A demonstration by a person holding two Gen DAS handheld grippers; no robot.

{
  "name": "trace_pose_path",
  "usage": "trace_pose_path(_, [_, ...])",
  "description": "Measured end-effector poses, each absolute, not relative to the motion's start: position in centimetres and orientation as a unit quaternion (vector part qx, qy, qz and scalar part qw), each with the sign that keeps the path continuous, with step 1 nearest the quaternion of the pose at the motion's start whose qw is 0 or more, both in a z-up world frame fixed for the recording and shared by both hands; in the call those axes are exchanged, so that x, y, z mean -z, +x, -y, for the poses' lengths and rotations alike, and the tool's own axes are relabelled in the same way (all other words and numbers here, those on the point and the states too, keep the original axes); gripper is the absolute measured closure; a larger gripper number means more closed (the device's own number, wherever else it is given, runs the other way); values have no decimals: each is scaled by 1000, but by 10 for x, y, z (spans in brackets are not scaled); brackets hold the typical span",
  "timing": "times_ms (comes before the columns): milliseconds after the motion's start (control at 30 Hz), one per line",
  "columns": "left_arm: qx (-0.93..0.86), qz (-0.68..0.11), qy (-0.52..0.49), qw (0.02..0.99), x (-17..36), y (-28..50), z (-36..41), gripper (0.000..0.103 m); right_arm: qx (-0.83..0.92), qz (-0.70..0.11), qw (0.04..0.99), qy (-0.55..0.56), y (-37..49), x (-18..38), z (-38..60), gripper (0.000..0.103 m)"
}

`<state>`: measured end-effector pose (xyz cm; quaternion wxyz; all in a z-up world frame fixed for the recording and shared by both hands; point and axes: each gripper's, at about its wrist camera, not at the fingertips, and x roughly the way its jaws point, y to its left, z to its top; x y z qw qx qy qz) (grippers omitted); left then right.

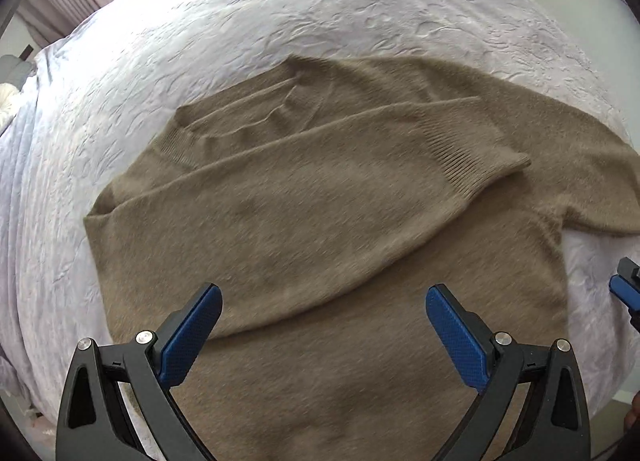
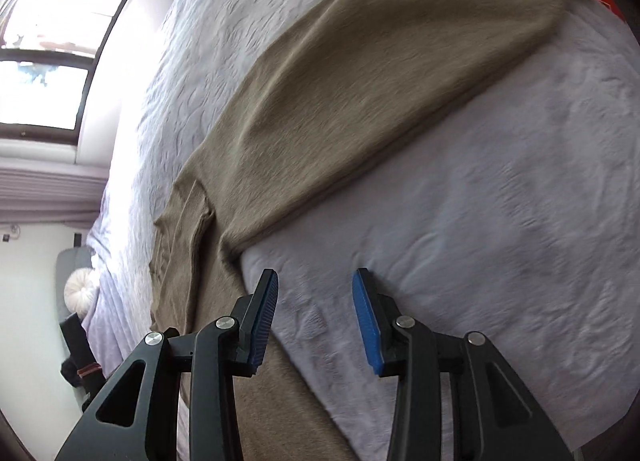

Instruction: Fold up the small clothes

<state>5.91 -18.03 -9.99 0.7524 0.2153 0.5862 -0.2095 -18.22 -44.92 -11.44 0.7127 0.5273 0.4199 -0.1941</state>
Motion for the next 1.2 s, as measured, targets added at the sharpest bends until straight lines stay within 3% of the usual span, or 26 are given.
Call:
trace_pose_path(433, [222, -585, 214, 750, 112, 33, 257, 0, 264, -293, 699, 596, -225, 118, 540, 60])
trace_pose_path(700, [212, -563, 194, 775, 110, 40, 308, 0, 254, -155, 668, 682, -244, 135, 571, 59])
trace_pose_path(767, [213, -559, 198, 776, 113, 42, 315, 0, 234, -139, 662, 698, -244, 138, 576, 63])
trace_pose_path(833, [218, -557, 211, 773, 120, 41, 328, 0, 212, -136, 664, 704, -241, 137, 580, 89])
trace_pose_path(867, [222, -558, 218, 769, 125, 39, 333, 0, 196, -131, 666, 708, -238, 136, 581, 93])
trace_pose_path(1033, [234, -546, 274, 756, 148, 27, 356, 0, 130, -118, 691, 701, -214, 114, 575, 93])
trace_pose_path(1200, [252, -551, 264, 750, 138, 36, 358, 0, 81, -151, 744, 646, -166, 73, 557, 94])
